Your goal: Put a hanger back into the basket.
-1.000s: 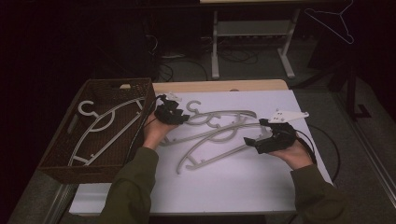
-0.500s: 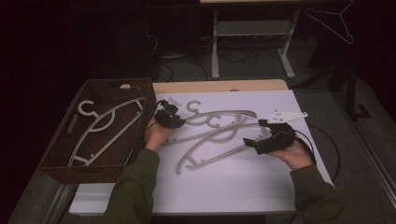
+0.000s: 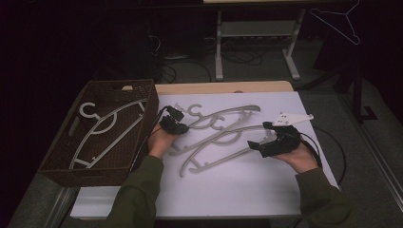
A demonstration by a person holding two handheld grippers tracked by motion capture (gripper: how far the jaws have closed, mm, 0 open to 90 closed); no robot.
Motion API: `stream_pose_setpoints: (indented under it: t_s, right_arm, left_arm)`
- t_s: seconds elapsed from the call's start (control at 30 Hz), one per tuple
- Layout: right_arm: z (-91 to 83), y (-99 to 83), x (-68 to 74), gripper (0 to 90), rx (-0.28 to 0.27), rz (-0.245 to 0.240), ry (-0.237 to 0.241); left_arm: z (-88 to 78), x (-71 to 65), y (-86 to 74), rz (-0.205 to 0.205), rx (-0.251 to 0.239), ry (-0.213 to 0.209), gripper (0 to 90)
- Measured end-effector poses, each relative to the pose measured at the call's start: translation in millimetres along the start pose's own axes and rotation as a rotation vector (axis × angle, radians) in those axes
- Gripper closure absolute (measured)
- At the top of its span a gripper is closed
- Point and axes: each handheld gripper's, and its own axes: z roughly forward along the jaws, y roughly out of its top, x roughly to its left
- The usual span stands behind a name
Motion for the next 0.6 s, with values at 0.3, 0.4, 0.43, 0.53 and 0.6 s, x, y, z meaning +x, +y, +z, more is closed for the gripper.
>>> stream_pose_setpoints:
  t_s: [0.3, 0.4, 0.43, 0.53, 0.6]
  right_arm:
    - [2.0, -0.6, 0.9, 4.8, 0.007, -0.002, 0.003]
    - [2.4, -0.7, 0.3, 4.8, 0.007, -0.004, 0.005]
    - [2.4, -0.7, 0.3, 4.8, 0.007, -0.004, 0.005]
    - [2.2, -0.7, 0.6, 5.0, 0.006, -0.001, 0.006]
    - [2.0, -0.5, 0.8, 5.0, 0.005, -0.005, 0.005]
  left_arm:
    - [6.4, -0.6, 0.5, -0.015, -0.055, -0.013, 72.3]
    - [6.9, -0.6, 0.2, -0.023, -0.06, -0.005, 78.3]
    - [6.9, -0.6, 0.2, -0.023, -0.06, -0.005, 79.2]
    - [7.1, -0.9, 0.0, -0.029, -0.061, 0.0, 80.3]
    - [6.9, -1.1, 0.1, -0.031, -0.06, 0.001, 81.0]
